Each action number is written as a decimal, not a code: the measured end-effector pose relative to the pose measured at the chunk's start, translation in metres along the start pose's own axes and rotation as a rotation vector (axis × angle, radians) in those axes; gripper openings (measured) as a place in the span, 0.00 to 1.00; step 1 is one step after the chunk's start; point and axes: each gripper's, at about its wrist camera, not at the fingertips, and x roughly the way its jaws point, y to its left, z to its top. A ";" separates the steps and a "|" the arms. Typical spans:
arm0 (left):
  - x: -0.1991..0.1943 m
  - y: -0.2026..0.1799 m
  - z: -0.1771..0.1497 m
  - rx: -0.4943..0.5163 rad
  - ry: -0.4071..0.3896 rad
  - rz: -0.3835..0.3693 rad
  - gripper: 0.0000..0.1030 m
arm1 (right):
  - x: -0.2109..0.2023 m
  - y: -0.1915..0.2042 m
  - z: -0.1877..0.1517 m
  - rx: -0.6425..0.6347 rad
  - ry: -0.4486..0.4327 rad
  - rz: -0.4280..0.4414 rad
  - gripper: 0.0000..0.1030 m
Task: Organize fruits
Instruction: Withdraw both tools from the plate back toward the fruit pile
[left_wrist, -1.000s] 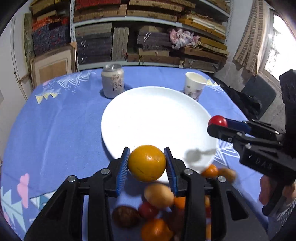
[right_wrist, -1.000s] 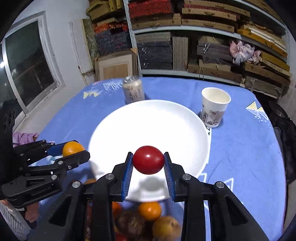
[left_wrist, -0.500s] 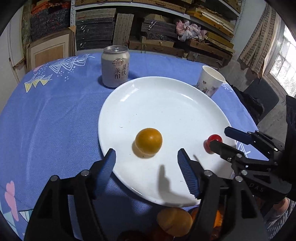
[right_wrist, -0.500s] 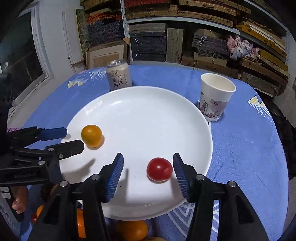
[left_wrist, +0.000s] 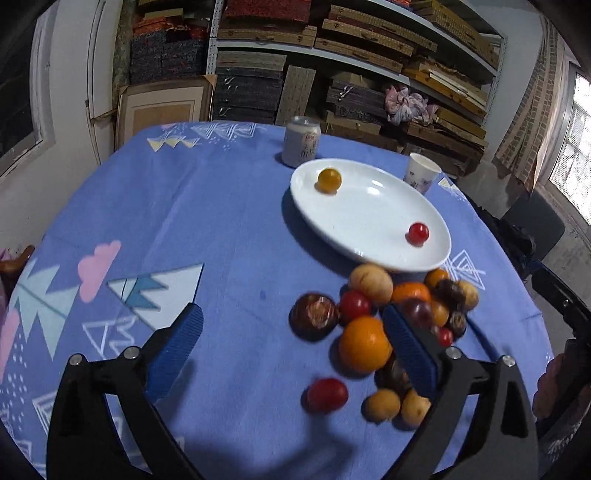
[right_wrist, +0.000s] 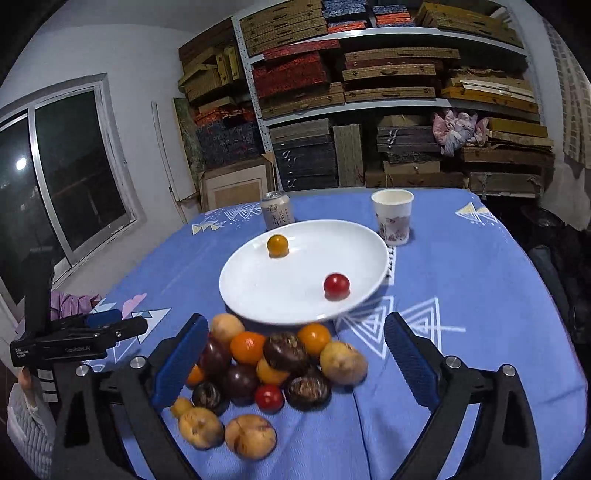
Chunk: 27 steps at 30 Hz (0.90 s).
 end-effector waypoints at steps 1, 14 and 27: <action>0.001 0.000 -0.015 0.006 0.020 0.017 0.93 | -0.001 -0.007 -0.013 0.035 0.012 -0.018 0.94; 0.025 -0.022 -0.038 0.150 0.083 0.097 0.93 | 0.000 -0.013 -0.030 0.119 0.019 0.009 0.97; 0.038 -0.019 -0.040 0.130 0.111 0.019 0.93 | 0.019 0.024 -0.046 -0.087 0.156 -0.057 0.97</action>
